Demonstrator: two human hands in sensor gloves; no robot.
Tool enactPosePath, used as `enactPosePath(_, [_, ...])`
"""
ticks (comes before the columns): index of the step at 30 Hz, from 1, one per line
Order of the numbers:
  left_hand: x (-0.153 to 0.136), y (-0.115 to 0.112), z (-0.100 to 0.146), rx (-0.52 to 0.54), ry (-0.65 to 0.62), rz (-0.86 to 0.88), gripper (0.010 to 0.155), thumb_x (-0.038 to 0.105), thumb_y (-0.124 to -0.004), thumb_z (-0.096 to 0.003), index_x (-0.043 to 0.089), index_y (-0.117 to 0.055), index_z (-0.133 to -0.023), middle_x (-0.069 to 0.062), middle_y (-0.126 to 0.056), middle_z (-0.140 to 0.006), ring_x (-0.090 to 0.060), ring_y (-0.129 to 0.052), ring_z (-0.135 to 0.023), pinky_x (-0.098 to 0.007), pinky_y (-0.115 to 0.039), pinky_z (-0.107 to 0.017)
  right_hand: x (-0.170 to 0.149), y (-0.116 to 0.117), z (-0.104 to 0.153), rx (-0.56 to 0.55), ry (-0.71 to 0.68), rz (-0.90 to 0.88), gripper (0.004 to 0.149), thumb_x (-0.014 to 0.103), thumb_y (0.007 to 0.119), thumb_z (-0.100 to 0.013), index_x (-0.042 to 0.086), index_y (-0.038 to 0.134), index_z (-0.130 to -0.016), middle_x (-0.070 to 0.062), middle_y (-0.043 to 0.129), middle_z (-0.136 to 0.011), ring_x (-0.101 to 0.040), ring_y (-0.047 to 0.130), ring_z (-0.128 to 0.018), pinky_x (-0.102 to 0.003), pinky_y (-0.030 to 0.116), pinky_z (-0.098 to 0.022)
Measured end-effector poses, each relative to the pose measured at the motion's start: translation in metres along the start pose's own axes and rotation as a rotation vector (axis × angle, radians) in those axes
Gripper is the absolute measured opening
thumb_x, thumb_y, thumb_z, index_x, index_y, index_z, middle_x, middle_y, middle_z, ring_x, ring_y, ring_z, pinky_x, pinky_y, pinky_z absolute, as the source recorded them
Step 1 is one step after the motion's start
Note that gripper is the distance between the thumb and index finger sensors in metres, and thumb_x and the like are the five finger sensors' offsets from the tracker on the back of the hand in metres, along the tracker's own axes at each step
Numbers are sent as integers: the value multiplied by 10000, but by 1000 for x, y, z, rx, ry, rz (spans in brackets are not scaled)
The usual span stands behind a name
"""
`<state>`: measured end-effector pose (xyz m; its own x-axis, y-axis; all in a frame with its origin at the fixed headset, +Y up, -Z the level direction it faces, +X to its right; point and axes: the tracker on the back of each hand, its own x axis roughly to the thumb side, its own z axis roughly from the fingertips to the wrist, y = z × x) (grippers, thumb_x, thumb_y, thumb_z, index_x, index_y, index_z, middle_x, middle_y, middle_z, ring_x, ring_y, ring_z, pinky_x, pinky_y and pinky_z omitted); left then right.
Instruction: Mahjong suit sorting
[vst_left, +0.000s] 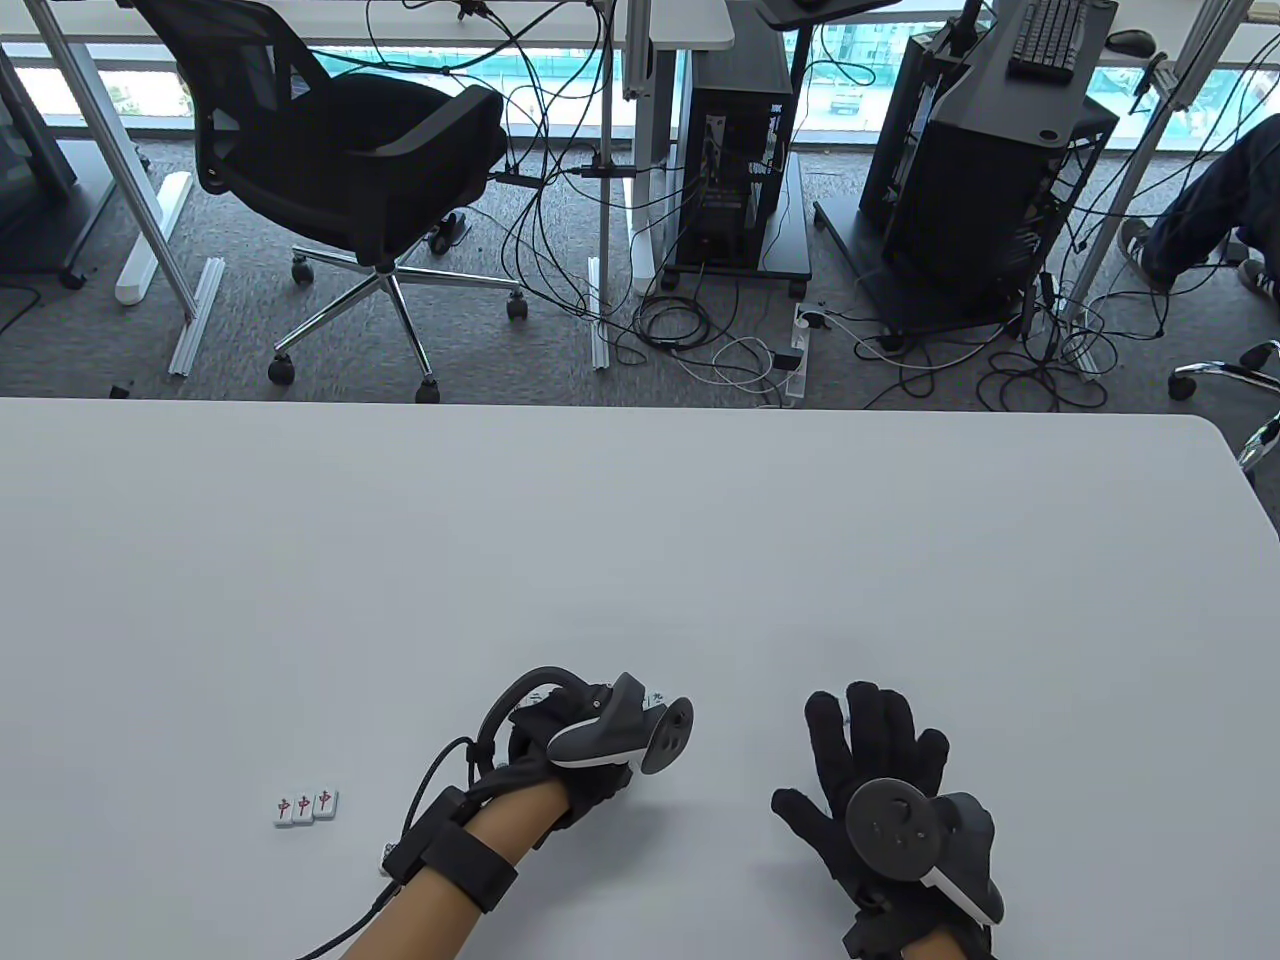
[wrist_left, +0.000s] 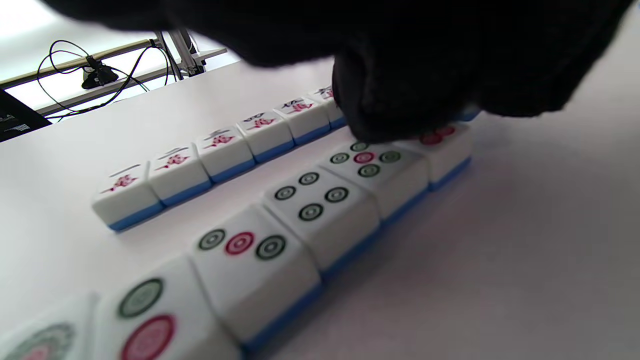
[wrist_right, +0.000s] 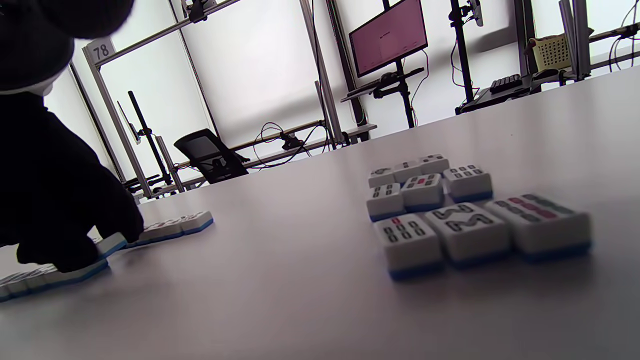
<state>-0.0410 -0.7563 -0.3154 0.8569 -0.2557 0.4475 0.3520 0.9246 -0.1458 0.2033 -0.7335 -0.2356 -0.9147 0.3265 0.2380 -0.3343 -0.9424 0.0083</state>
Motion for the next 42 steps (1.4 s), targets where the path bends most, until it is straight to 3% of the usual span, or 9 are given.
enactPosePath(9, [2, -5, 10, 35, -15, -65, 644, 585, -868, -257, 218, -854, -787, 181, -1000, -337, -59, -938, -68, -332, -857, -174, 0, 0, 0, 3, 3, 9, 839, 637, 584, -463, 325, 85, -1062, -135, 21, -1134, -441, 23, -1013, -747, 143, -680])
enactPosePath(15, [-20, 2, 38, 111, 4, -55, 659, 581, -862, -263, 229, -829, -819, 171, -1008, -387, -69, -960, -113, -341, -862, -206, 0, 0, 0, 3, 3, 11, 838, 636, 584, -463, 325, 87, -1062, -135, 22, -1134, -442, 24, -1013, -748, 143, -680])
enactPosePath(18, [-39, -2, 56, 82, 17, -36, 656, 574, -863, -265, 230, -827, -823, 168, -1009, -397, -73, -965, -123, -344, -861, -227, 0, 0, 0, 3, 5, 10, 839, 637, 583, -463, 326, 86, -1062, -135, 21, -1134, -440, 22, -1014, -748, 144, -679])
enactPosePath(28, [-106, -49, 128, -131, 141, 15, 668, 577, -863, -266, 225, -823, -832, 155, -1013, -410, -85, -971, -134, -355, -859, -234, 0, 1, 0, 12, 7, 23, 840, 638, 583, -462, 326, 87, -1063, -136, 23, -1134, -441, 23, -1013, -748, 145, -679])
enactPosePath(34, [-121, -75, 151, -219, 177, 75, 703, 576, -880, -255, 240, -792, -866, 158, -1006, -463, -84, -981, -189, -357, -862, -266, 0, 2, 0, 16, 5, 32, 840, 638, 582, -462, 323, 87, -1062, -138, 23, -1133, -443, 26, -1012, -749, 148, -678])
enactPosePath(42, [-114, -88, 153, -76, 185, 47, 632, 529, -872, -281, 212, -800, -824, 167, -1004, -443, -80, -978, -171, -353, -864, -255, 0, 2, 0, 19, 13, 33, 839, 636, 584, -462, 323, 87, -1061, -138, 22, -1131, -443, 23, -1011, -748, 145, -677])
